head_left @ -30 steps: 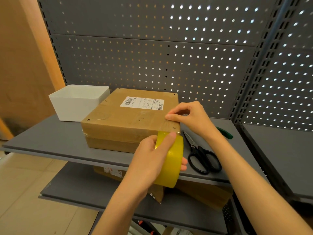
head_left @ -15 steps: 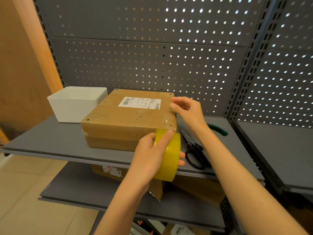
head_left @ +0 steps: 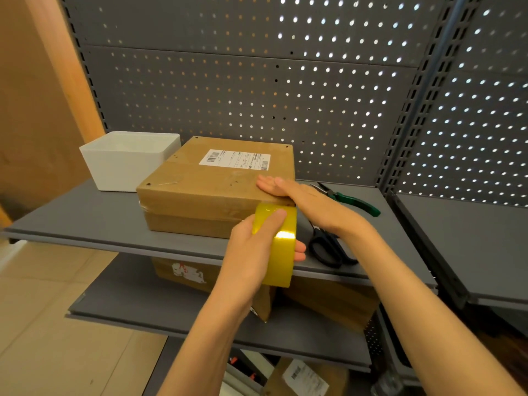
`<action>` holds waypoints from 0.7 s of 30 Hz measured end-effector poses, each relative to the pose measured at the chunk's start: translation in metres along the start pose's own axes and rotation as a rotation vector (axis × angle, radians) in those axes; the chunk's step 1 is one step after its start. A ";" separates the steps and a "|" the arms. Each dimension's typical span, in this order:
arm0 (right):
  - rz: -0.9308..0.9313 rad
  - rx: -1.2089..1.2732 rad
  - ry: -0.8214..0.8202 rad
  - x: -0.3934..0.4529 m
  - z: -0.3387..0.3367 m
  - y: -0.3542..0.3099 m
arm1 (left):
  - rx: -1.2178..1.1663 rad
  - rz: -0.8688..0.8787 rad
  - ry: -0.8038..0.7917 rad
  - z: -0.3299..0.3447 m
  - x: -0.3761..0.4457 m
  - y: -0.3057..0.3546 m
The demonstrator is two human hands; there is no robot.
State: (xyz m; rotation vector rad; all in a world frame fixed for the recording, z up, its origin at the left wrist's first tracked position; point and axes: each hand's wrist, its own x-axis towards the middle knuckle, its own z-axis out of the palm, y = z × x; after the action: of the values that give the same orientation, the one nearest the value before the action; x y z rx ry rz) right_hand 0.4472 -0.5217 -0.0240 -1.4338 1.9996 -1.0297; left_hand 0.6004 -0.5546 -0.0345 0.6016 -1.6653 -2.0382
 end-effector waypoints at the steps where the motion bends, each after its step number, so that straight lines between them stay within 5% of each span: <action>1: 0.020 -0.006 0.008 0.001 -0.001 -0.002 | 0.009 -0.012 0.012 0.000 -0.001 -0.001; 8: -0.042 -0.464 -0.068 0.006 0.002 -0.006 | 0.034 -0.076 0.035 -0.002 -0.004 -0.003; 21: -0.080 -0.578 0.000 0.008 0.006 -0.005 | 0.070 -0.110 0.012 -0.004 -0.010 -0.004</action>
State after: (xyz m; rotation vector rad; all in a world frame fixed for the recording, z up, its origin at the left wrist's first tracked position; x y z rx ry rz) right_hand 0.4519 -0.5315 -0.0236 -1.8031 2.3718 -0.4880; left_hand 0.6110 -0.5510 -0.0387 0.7432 -1.7379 -2.0548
